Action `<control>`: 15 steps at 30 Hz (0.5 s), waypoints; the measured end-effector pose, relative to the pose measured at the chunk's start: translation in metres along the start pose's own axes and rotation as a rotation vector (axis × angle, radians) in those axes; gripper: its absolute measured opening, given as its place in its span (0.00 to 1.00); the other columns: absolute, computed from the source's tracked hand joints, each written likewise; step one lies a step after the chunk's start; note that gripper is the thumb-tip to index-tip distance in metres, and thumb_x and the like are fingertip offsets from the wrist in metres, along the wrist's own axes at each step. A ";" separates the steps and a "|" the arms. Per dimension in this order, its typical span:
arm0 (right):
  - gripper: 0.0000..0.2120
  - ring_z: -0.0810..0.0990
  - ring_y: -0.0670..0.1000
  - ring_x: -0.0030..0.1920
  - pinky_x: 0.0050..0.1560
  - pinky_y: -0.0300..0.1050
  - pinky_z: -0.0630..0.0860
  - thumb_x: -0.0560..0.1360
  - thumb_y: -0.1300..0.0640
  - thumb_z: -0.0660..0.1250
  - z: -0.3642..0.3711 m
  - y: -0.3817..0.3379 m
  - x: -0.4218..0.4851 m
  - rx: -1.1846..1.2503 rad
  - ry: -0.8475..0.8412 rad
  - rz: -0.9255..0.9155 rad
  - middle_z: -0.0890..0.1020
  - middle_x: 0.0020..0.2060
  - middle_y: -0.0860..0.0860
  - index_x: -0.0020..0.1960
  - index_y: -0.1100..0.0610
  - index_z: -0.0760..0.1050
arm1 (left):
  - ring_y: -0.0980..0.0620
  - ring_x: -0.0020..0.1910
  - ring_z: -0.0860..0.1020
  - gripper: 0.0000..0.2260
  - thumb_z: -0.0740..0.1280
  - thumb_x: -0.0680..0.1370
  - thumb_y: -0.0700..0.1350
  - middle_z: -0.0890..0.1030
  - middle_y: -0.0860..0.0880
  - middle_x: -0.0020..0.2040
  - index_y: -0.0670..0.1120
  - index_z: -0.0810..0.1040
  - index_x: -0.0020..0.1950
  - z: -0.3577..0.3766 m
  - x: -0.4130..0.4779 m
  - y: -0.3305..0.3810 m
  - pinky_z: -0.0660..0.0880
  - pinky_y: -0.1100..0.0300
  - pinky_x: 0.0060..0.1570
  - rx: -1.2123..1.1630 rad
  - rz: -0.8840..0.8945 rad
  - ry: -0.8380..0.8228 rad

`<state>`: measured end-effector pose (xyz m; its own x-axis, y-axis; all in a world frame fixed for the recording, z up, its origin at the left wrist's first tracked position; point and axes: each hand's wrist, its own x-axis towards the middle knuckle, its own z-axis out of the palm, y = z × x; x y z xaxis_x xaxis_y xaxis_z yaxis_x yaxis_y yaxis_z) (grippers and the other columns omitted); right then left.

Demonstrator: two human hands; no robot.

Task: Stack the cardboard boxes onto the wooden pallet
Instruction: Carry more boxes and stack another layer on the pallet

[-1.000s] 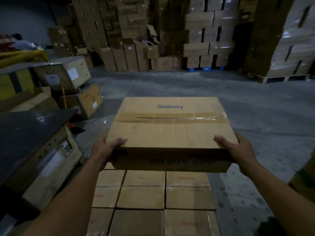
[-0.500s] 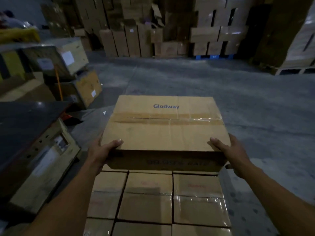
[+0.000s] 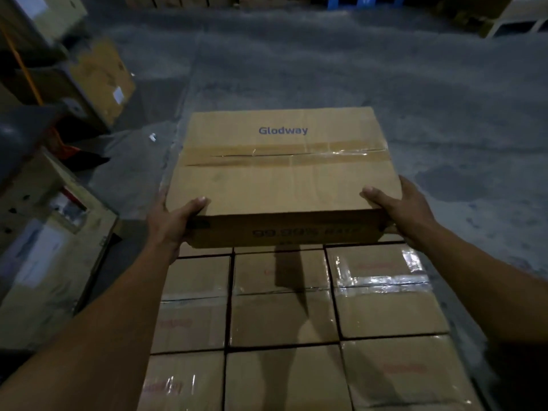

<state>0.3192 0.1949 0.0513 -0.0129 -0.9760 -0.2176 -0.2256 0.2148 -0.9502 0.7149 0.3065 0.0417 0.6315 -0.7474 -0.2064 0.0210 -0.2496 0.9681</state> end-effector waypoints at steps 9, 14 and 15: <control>0.26 0.82 0.52 0.55 0.46 0.61 0.83 0.72 0.47 0.76 0.100 0.112 0.078 -0.033 0.010 0.023 0.81 0.56 0.46 0.67 0.49 0.73 | 0.48 0.55 0.78 0.20 0.77 0.72 0.47 0.79 0.54 0.55 0.58 0.74 0.61 0.000 0.115 -0.138 0.80 0.40 0.51 -0.037 -0.053 -0.030; 0.25 0.83 0.54 0.55 0.44 0.61 0.84 0.70 0.45 0.78 0.131 0.163 0.116 -0.031 0.008 0.035 0.83 0.56 0.48 0.64 0.48 0.75 | 0.44 0.56 0.80 0.27 0.77 0.72 0.47 0.80 0.51 0.57 0.54 0.74 0.69 0.006 0.159 -0.196 0.81 0.40 0.47 -0.027 -0.057 -0.033; 0.24 0.83 0.54 0.55 0.44 0.62 0.84 0.70 0.45 0.78 0.135 0.169 0.121 -0.033 0.005 0.037 0.83 0.56 0.48 0.63 0.48 0.75 | 0.43 0.56 0.80 0.28 0.78 0.72 0.48 0.81 0.49 0.59 0.54 0.74 0.70 0.006 0.165 -0.204 0.81 0.38 0.47 -0.022 -0.062 -0.034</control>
<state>0.4114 0.1179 -0.1656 -0.0266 -0.9676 -0.2513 -0.2571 0.2495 -0.9336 0.8103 0.2304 -0.1912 0.6017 -0.7515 -0.2706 0.0769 -0.2828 0.9561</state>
